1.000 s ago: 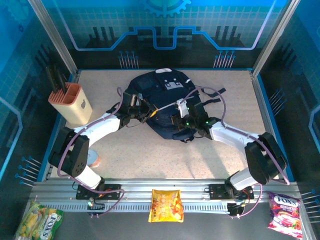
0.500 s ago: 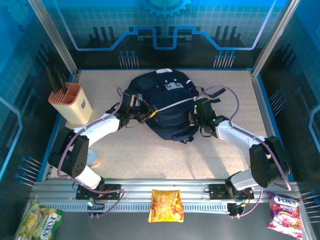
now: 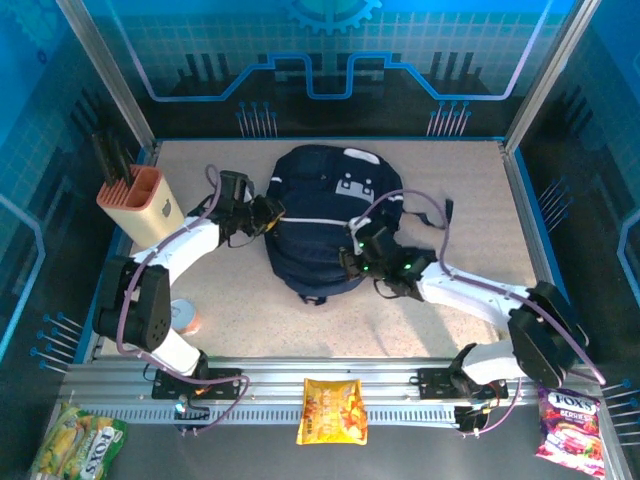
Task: Pack books, pencil case, and school supplies into a backpack
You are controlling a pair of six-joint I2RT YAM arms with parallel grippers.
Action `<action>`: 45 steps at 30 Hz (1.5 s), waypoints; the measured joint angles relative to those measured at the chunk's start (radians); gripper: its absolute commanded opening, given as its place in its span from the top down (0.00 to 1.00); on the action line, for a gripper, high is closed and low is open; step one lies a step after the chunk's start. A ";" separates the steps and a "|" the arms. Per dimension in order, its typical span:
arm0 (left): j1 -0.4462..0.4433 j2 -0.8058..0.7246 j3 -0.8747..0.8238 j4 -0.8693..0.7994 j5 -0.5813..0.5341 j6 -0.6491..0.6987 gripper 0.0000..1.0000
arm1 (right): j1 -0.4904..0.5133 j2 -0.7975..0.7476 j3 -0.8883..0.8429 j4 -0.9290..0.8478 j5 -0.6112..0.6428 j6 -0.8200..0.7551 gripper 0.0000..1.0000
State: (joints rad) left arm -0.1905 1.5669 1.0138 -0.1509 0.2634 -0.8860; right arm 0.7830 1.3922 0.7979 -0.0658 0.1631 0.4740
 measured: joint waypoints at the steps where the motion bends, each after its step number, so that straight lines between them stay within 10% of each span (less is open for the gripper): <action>1: 0.013 -0.006 0.000 -0.011 -0.020 0.008 0.55 | 0.024 0.031 0.014 0.011 -0.014 0.009 1.00; 14: 0.024 -0.212 -0.183 -0.014 -0.071 -0.071 0.50 | 0.107 0.283 0.238 0.089 -0.123 0.070 1.00; 27: 0.011 -0.088 -0.202 0.096 0.012 -0.185 1.00 | 0.107 0.290 0.237 0.084 -0.099 0.064 1.00; 45: 0.004 -0.061 -0.138 0.095 0.020 -0.145 1.00 | -0.002 0.102 0.101 -0.075 0.206 -0.073 1.00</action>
State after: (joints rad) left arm -0.1864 1.5059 0.8753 -0.0563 0.2832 -1.0306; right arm 0.7815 1.4944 0.8986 -0.1410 0.3691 0.4007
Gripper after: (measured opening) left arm 0.069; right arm 0.050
